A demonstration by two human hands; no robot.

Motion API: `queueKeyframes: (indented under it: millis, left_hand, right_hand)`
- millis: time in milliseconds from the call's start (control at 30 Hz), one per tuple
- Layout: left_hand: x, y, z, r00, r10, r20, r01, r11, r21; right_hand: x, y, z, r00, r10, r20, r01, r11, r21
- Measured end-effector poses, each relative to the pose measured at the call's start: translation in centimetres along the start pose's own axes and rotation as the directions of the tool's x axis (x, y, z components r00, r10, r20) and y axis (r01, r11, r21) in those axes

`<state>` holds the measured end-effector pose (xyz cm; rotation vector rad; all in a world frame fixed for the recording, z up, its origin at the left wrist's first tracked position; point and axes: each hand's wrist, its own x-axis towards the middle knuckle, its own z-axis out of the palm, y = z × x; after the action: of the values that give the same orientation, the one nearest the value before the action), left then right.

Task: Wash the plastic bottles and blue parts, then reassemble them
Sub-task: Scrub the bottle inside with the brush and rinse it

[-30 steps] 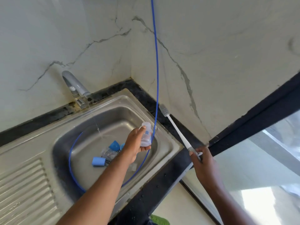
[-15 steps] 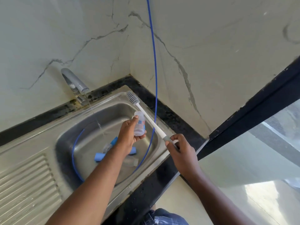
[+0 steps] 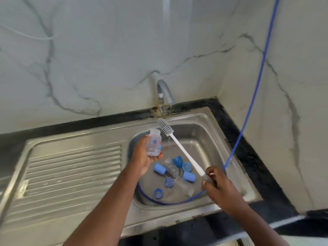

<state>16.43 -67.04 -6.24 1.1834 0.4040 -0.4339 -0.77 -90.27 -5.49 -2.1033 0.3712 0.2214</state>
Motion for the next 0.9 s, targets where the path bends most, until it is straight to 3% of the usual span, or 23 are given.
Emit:
queueKeyframes:
  millis: [167, 267, 433, 633, 900]
  left_hand:
    - [-0.3, 1.7, -2.6, 0.998, 0.04, -0.058, -0.051, 0.976, -0.212]
    - [-0.4, 2.3, -3.0, 0.996, 0.062, -0.062, -0.076, 0.967, -0.243]
    - [-0.5, 3.2, -2.2, 0.989, 0.104, -0.108, -0.13, 0.953, -0.273]
    - [0.3, 4.3, -2.3, 0.956, 0.212, -0.201, -0.267, 0.914, -0.305]
    - [1.0, 4.5, -1.8, 0.924, 0.275, -0.265, -0.338, 0.913, -0.23]
  right_hand:
    - [1.2, -1.7, 1.2, 0.991, -0.127, 0.046, 0.124, 0.99, 0.069]
    - [1.5, -2.6, 1.9, 0.984, -0.14, 0.114, 0.136, 0.99, 0.041]
    - [1.5, -3.5, 2.9, 0.958, -0.078, 0.274, 0.035, 0.987, 0.159]
    - [1.8, -4.8, 3.7, 0.931, -0.058, 0.361, -0.048, 0.959, 0.278]
    - [2.8, -6.1, 6.0, 0.965, -0.155, 0.213, 0.122, 0.98, 0.16]
